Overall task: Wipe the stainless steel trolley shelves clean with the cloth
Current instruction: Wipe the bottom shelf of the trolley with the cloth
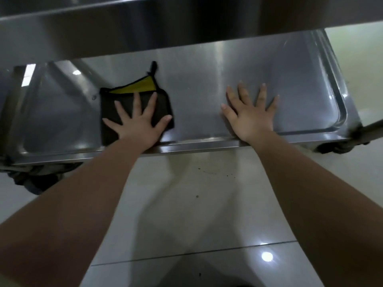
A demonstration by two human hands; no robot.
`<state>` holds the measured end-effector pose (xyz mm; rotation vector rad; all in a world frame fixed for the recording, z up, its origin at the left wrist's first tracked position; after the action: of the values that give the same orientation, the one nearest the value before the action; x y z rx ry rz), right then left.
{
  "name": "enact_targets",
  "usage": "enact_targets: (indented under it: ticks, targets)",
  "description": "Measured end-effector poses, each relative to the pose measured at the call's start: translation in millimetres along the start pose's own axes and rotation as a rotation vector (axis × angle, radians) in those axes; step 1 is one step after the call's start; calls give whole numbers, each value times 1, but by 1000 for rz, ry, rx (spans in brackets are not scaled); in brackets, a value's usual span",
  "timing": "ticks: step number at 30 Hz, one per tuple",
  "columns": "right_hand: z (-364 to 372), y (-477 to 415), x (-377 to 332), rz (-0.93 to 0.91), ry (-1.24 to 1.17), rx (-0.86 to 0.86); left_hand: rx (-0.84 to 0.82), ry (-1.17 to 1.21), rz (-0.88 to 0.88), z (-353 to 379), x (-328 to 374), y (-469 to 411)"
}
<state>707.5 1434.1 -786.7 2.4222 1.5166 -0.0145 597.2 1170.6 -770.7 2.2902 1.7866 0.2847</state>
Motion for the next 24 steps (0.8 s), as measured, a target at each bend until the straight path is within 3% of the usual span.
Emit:
enact_targets:
  ticks: [5, 7, 9, 10, 12, 13, 15, 17, 19, 24]
  targets:
    - [-10, -1, 7, 36, -408, 61, -50, -4, 239, 21, 145, 43]
    - [-23, 0, 18, 143, -846, 125, -90, 80, 281, 18, 180, 53]
    - [-41, 3, 23, 249, -1237, 211, 25, 364, 328, 2, 178, 55]
    - [-48, 3, 20, 218, -1192, 252, 157, 530, 328, -8, 163, 55]
    - [-50, 1, -4, 66, -692, 285, 374, 559, 269, -21, 119, 43]
    - [-43, 2, -25, -11, -427, 277, 397, 441, 228, -24, 95, 32]
    - [-25, 8, -70, -155, -144, 160, 293, 181, 156, -24, 55, 11]
    - [-7, 12, -90, -219, -27, 35, 169, 36, 186, -16, 42, -3]
    - [-4, 5, -71, -221, 18, 27, 88, 9, 242, -4, 48, -9]
    - [-21, -13, 65, -20, 37, 166, 126, 4, 238, 8, 53, -10]
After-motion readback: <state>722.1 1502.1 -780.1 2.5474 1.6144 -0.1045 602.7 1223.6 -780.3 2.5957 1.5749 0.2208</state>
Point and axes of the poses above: each hand's wrist, its own y-axis away from the middle knuckle, its own z-axis out of the palm, x = y × z, the point moved 2 cm from there along -y, towards the middle knuckle
